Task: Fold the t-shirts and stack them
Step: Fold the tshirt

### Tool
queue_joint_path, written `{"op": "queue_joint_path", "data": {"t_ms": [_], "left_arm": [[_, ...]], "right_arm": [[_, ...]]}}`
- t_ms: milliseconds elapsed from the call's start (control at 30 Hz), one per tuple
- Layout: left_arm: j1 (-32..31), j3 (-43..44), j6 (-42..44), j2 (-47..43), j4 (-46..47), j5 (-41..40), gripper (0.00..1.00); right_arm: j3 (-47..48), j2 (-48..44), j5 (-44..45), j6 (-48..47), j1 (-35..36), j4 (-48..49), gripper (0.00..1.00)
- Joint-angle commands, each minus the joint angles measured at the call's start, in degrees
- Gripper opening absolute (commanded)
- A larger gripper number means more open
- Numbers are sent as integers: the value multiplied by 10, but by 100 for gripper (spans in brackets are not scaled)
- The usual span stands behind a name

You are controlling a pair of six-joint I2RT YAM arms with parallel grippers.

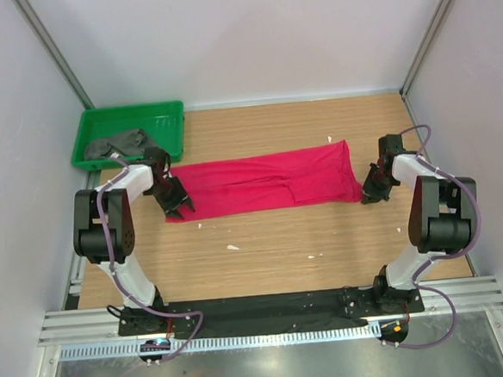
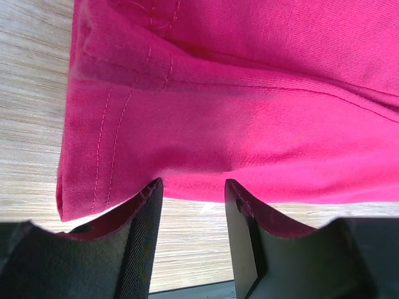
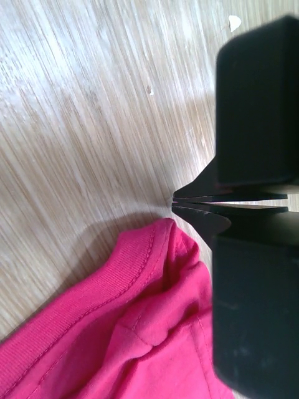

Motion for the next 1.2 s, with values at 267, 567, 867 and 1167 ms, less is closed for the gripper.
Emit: {"op": "queue_joint_path", "data": {"t_ms": [267, 567, 867, 1167], "left_arm": [[10, -1, 34, -89, -10, -46, 57], [10, -29, 32, -185, -9, -72, 69], [15, 34, 85, -34, 18, 33, 61], [14, 46, 58, 41, -13, -44, 59]], "right_arm": [[14, -64, -41, 43, 1, -24, 34], [-27, -111, -137, 161, 1, 28, 54], [-117, -127, -144, 280, 12, 144, 55], [-100, -54, -92, 262, 18, 185, 55]]}}
